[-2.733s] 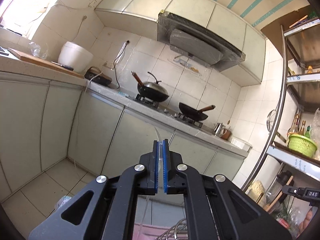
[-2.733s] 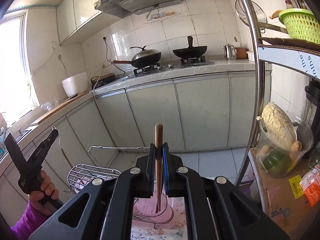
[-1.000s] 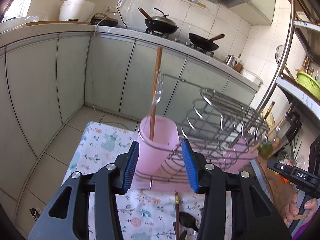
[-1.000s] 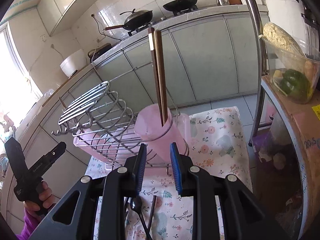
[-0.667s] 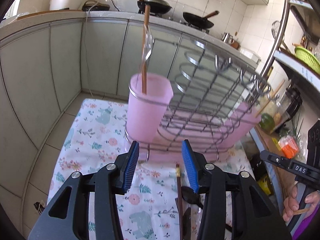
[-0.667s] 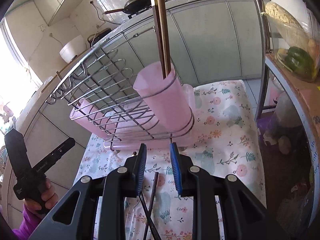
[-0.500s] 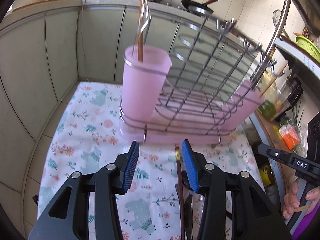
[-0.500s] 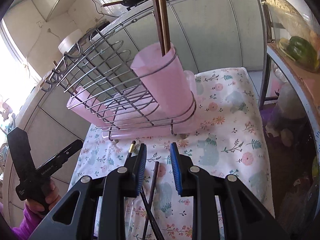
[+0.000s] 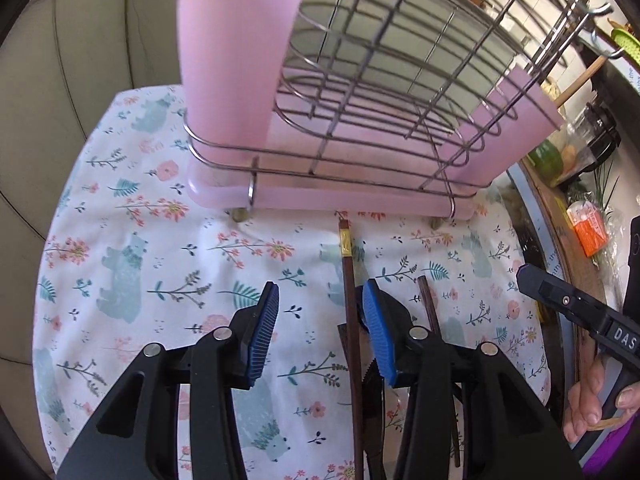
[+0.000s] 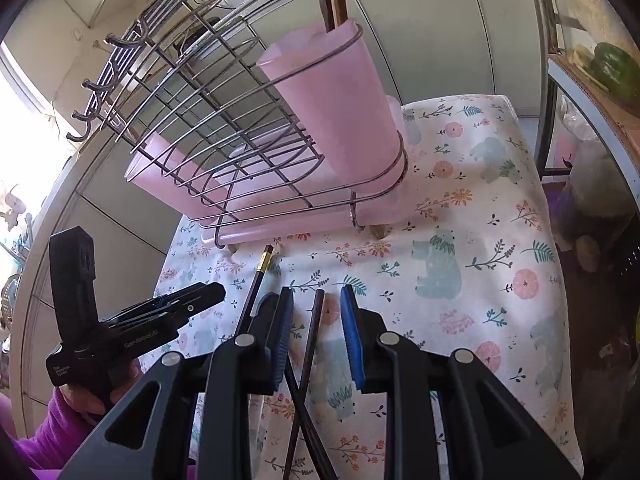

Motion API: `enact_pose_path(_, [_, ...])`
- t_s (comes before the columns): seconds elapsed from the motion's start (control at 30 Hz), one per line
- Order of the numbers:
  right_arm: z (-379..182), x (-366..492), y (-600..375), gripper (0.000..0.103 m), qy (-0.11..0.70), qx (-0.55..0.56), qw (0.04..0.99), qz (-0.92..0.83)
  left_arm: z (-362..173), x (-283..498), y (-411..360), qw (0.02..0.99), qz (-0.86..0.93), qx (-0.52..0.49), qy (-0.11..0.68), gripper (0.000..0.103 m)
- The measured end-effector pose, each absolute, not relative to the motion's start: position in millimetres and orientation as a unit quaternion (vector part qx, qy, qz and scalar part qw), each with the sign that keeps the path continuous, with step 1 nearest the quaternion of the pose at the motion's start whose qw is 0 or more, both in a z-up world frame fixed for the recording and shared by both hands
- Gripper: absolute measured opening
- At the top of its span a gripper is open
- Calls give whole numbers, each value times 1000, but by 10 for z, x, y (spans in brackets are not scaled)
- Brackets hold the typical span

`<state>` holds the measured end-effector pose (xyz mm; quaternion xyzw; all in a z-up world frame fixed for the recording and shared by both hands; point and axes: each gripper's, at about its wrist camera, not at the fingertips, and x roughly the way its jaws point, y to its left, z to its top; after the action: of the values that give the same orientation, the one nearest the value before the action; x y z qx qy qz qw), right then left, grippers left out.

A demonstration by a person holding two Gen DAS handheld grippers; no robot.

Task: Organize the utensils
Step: 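Grasp the gold-banded dark chopstick with left tool while right grasps a black chopstick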

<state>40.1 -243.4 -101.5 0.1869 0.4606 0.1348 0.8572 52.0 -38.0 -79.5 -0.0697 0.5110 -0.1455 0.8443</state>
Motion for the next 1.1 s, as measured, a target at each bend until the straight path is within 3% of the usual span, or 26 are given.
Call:
enact_pose_path(0.17, [-1089, 424, -2460, 24, 471, 197, 848, 140, -860, 665, -559, 837, -149, -47, 524, 32])
enact_pose_path(0.33, [-1176, 461, -2455, 24, 486, 207, 836, 148, -983, 825, -692, 825, -144, -37, 545, 31])
enact_pose_path(0.47, [-1258, 521, -2400, 23, 499, 210, 827, 153, -1095, 896, -709, 817, -130, -32, 561, 10])
enact_pose_path(0.53, [-1294, 560, -2359, 23, 505, 214, 821, 156, -1099, 899, -667, 818, -130, -38, 559, 6])
enact_pose_path(1.1, [-1602, 947, -2029, 21, 566, 175, 795, 132, -672, 505, -136, 852, -149, -104, 491, 6])
